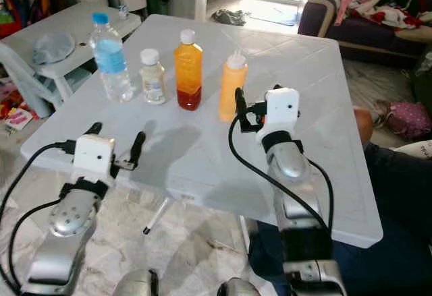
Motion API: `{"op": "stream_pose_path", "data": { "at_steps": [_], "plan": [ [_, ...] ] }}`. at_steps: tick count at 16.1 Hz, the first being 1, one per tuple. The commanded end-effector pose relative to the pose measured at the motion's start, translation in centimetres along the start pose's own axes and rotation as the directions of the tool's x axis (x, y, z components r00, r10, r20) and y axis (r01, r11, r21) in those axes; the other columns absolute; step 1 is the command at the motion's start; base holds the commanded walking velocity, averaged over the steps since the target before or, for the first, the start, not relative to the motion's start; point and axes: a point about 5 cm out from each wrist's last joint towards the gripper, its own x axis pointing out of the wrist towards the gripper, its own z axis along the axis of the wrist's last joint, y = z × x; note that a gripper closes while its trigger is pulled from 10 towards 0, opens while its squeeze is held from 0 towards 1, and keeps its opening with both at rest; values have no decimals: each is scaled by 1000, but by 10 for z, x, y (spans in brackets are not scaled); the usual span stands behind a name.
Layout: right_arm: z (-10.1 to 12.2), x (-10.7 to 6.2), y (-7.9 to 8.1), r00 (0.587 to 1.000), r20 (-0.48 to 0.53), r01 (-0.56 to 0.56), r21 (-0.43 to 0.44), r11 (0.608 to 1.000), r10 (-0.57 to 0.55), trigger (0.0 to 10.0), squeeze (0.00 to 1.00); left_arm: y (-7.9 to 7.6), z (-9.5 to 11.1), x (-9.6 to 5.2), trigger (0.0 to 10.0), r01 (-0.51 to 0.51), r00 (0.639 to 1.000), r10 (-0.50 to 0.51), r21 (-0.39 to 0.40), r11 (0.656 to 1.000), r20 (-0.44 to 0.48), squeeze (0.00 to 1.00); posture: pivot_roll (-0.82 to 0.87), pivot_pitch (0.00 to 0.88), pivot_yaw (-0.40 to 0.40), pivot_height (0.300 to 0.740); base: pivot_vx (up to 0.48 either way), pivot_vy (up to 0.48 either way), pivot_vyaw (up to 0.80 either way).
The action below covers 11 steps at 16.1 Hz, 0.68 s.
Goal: Restocking fridge
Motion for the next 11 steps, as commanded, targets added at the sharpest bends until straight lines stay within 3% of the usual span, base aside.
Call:
{"op": "stream_pose_path", "data": {
  "at_steps": [1, 11],
  "plan": [
    [6, 6, -5, 1000, 26, -8, -5, 1000, 8, 10000, 0, 2, 4, -1, 10000, 4, 1000, -4, 7, 1000, 5, 0, 160, 98, -32, 740, 0, 0, 0],
    [17, 26, -9, 995, 77, -65, -35, 997, 67, 10000, 0, 6, 6, -9, 10000, 19, 1000, -18, 37, 999, -19, 0, 196, 126, -12, 740, 0, 0, 0]
  ]
}}
